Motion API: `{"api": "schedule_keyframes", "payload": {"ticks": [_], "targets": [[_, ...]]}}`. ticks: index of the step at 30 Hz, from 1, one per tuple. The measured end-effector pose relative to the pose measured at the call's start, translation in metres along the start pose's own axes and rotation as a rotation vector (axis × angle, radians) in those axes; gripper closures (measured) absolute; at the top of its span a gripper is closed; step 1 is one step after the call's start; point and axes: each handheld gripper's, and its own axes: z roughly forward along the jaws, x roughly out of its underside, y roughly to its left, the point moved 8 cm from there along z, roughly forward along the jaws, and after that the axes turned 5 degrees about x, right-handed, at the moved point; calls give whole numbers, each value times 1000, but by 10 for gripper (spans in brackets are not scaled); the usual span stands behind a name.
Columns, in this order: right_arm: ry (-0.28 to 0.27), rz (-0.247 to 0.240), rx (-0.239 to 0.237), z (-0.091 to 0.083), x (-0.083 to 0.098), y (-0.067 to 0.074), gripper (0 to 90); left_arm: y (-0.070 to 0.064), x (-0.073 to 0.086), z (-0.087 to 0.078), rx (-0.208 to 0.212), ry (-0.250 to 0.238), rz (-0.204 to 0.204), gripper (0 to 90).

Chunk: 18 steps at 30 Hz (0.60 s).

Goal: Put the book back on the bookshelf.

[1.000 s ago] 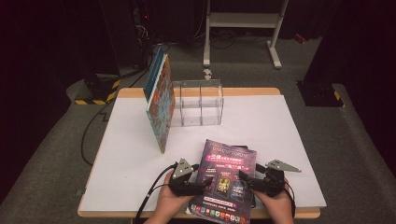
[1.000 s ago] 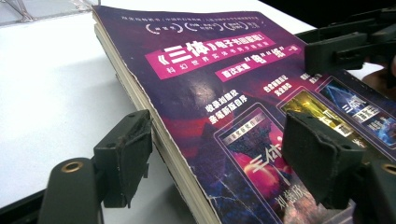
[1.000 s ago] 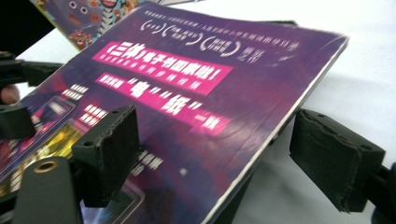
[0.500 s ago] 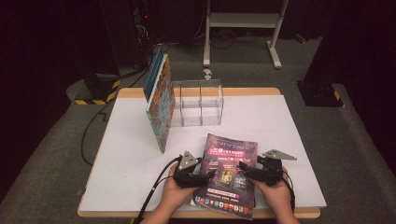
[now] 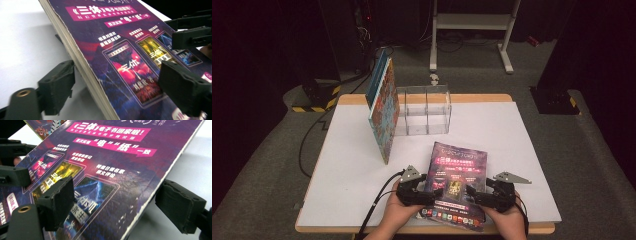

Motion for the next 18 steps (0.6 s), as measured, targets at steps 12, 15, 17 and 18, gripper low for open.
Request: {"api": "schedule_keyframes", "payload": {"ticks": [12,15,17,18], "targets": [[-28,-19,6,10,-11,-9,157,4,-4,9,12,21,-2,105],[-23,-24,-5,7,-8,-9,157,4,-4,9,14,13,-22,110],[-29,-17,-13,5,-6,-9,157,5,-4,9,19,17,-23,110],[-29,-15,-16,5,-6,-9,157,5,-4,10,20,17,-27,108]]}}
